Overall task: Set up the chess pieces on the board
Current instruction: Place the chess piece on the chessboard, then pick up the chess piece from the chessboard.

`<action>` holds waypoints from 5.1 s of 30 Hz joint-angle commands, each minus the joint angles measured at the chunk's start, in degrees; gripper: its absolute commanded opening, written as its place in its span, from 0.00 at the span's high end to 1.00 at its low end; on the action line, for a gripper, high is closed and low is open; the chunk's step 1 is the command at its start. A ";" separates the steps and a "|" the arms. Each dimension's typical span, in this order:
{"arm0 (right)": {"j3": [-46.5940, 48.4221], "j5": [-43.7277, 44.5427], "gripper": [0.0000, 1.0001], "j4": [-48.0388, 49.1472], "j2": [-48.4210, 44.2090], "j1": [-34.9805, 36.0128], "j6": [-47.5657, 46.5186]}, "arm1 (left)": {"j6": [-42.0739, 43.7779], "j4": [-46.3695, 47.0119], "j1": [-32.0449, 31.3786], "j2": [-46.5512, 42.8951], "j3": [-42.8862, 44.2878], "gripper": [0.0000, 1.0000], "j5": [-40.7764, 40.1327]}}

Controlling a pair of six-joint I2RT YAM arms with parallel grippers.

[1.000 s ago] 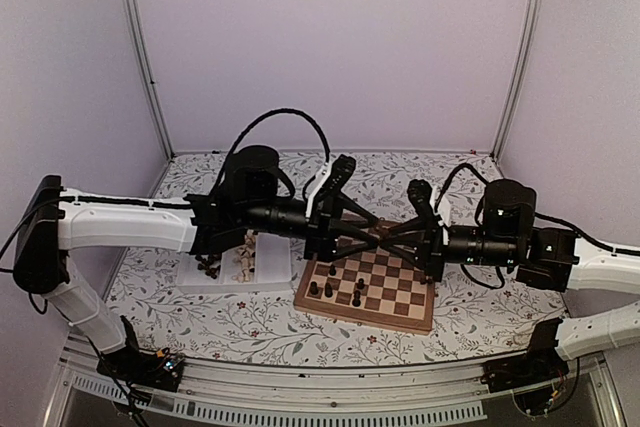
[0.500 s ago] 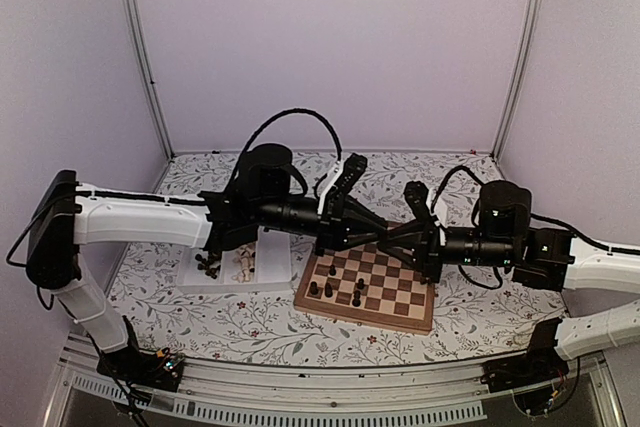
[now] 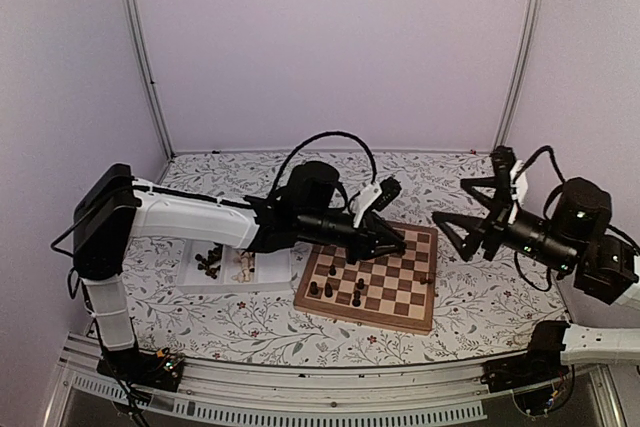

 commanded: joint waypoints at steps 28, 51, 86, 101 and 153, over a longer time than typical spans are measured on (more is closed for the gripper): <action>-1.29 19.99 0.07 -3.95 5.62 -0.62 10.37 | 10.45 -17.36 -10.03 17.44 12.28 0.96 -15.22; -1.83 18.04 0.07 -1.93 7.64 -1.28 9.14 | 9.32 -20.02 -9.77 14.74 9.61 0.97 -17.19; 0.15 17.83 0.07 -1.53 5.87 -5.45 9.98 | 9.00 -28.00 -7.07 19.44 24.81 0.54 -13.58; 2.40 16.33 0.09 -1.49 10.57 -8.02 10.51 | 11.46 -36.25 -6.56 29.13 36.65 0.53 -13.18; 0.99 11.98 0.09 0.01 11.68 -11.88 10.03 | 17.11 -45.03 -4.63 37.45 47.47 0.81 -12.27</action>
